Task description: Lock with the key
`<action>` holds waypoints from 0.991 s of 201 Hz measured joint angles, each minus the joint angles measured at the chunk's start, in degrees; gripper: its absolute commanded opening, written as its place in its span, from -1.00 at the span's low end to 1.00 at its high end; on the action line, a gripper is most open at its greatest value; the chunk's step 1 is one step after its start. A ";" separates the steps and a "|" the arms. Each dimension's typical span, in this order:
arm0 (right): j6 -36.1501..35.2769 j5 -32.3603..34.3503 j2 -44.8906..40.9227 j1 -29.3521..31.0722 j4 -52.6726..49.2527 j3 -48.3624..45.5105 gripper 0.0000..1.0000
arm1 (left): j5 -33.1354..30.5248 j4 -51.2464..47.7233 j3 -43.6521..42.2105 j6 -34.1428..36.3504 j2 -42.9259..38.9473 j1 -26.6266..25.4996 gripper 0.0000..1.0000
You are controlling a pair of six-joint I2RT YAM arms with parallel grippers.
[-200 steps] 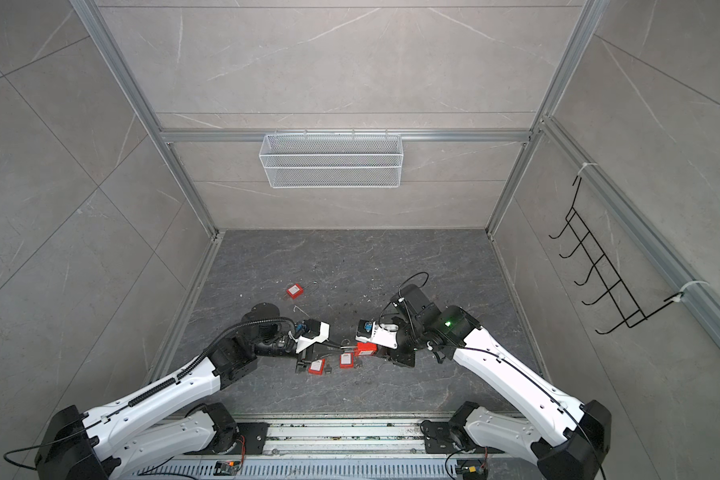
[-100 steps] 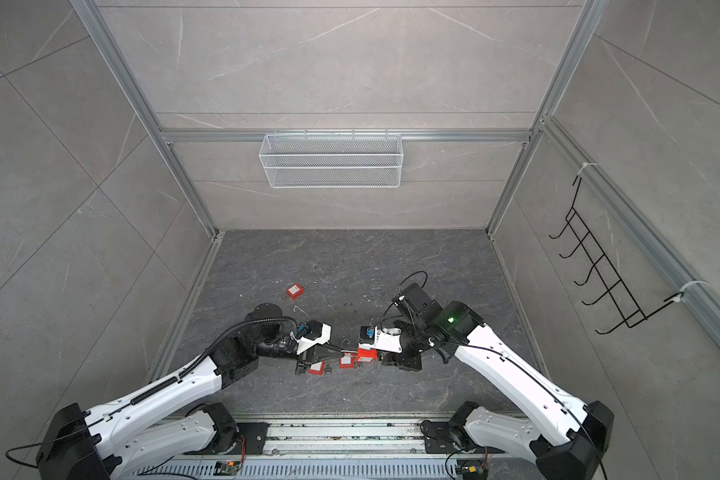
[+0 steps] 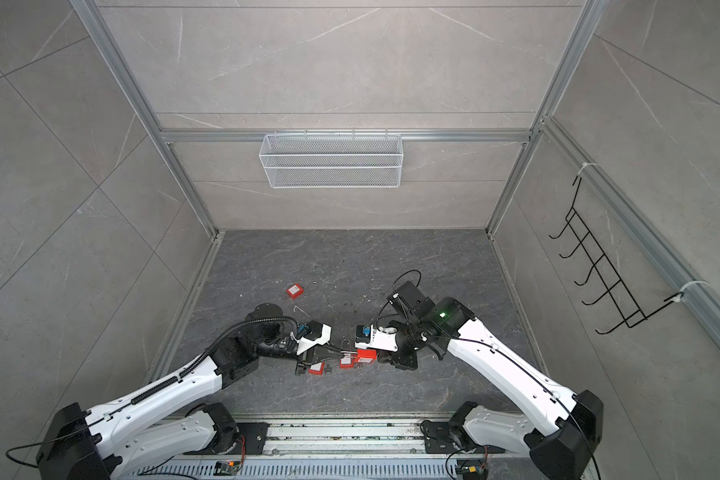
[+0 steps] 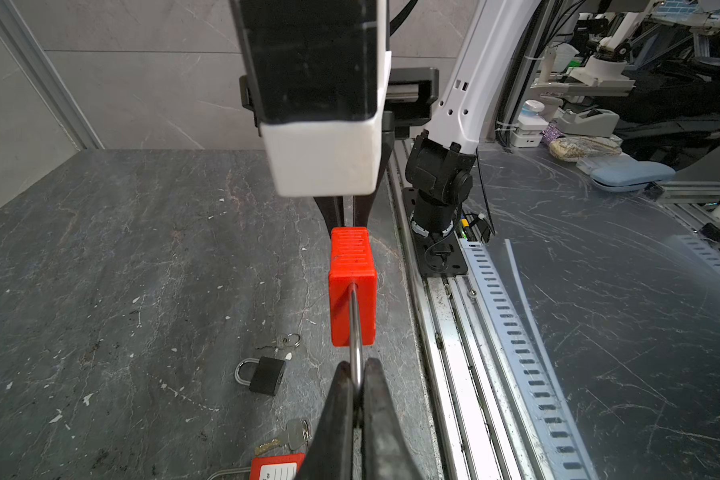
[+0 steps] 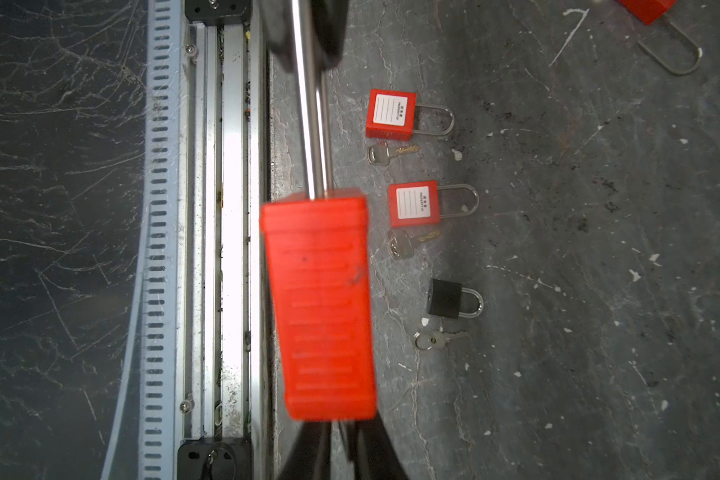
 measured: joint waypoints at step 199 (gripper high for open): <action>-2.40 -1.77 -0.28 0.39 0.63 -0.96 -1.00 | 1.33 -10.43 6.95 5.44 3.39 0.81 -1.00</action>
